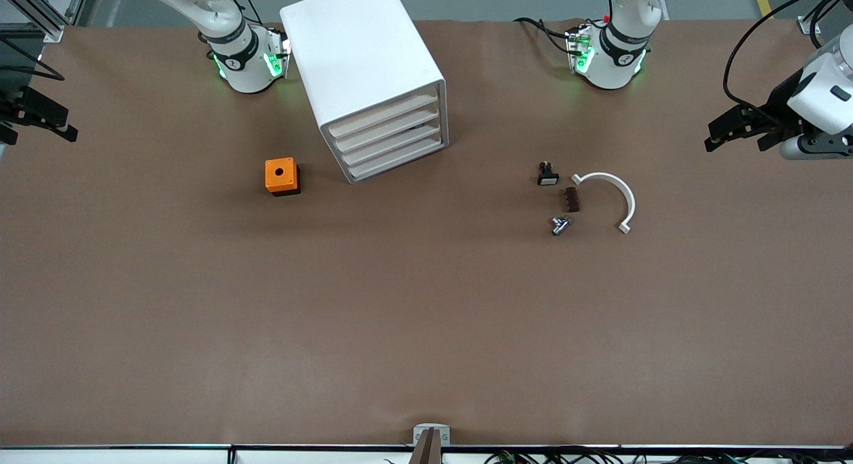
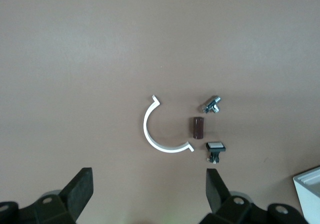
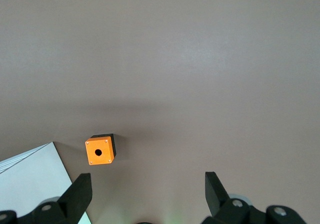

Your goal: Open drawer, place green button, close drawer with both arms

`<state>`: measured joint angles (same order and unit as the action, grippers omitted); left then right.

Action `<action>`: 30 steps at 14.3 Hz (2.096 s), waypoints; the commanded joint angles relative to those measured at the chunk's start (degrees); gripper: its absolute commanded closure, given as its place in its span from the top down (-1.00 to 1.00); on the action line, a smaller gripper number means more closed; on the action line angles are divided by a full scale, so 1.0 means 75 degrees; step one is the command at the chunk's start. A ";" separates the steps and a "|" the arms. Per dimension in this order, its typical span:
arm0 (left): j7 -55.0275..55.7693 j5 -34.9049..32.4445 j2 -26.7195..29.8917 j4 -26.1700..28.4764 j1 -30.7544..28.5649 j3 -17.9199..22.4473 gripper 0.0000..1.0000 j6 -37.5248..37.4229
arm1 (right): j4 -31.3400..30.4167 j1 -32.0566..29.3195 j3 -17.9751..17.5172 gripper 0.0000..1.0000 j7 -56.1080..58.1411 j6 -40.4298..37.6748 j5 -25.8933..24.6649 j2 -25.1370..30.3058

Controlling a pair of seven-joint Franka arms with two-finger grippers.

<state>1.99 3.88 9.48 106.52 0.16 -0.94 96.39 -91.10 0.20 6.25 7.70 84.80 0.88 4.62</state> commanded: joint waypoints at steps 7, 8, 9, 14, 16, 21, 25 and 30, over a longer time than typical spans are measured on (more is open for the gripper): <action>-0.0125 -0.0177 -0.0794 -0.1568 -0.0116 -0.0121 0.99 0.0133 | -0.0228 -0.0062 -0.0024 1.00 0.0098 0.0107 -0.0047 0.0204; -0.0113 -0.0177 -0.0899 -0.1767 -0.0104 -0.0121 0.99 0.0133 | -0.0240 -0.0062 -0.0024 1.00 0.0098 0.0107 -0.0047 0.0204; -0.0136 -0.0177 -0.0970 -0.1897 -0.0115 -0.0121 0.99 0.0133 | -0.0240 -0.0062 -0.0024 1.00 0.0098 0.0107 -0.0047 0.0192; -0.0125 -0.0178 -0.1064 -0.2004 -0.0057 -0.0121 0.99 0.0133 | -0.0240 -0.0062 -0.0024 1.00 0.0098 0.0119 -0.0047 0.0192; -0.0113 -0.0189 -0.1100 -0.2074 0.0002 -0.0144 0.99 0.0121 | -0.0240 -0.0062 -0.0024 1.00 0.0098 0.0119 -0.0047 0.0192; -0.0101 -0.0410 -0.1100 -0.2098 0.0002 -0.0273 0.99 0.0098 | -0.0240 -0.0086 -0.0013 1.00 0.0098 0.0130 -0.0047 0.0192; -0.0101 -0.0482 -0.1111 -0.2098 -0.0022 -0.0402 0.99 0.0098 | -0.0462 -0.0086 -0.0013 1.00 0.0004 0.0388 -0.0059 0.0251; -0.0019 -0.0423 -0.1100 -0.2121 -0.0033 -0.0402 0.99 0.0098 | -0.0462 -0.0074 -0.0013 1.00 -0.0265 0.0365 -0.0059 0.0274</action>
<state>1.99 1.43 1.79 92.13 0.16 -3.61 97.81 -92.78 0.19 6.62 6.85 86.93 0.88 4.67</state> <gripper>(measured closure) 0.000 0.000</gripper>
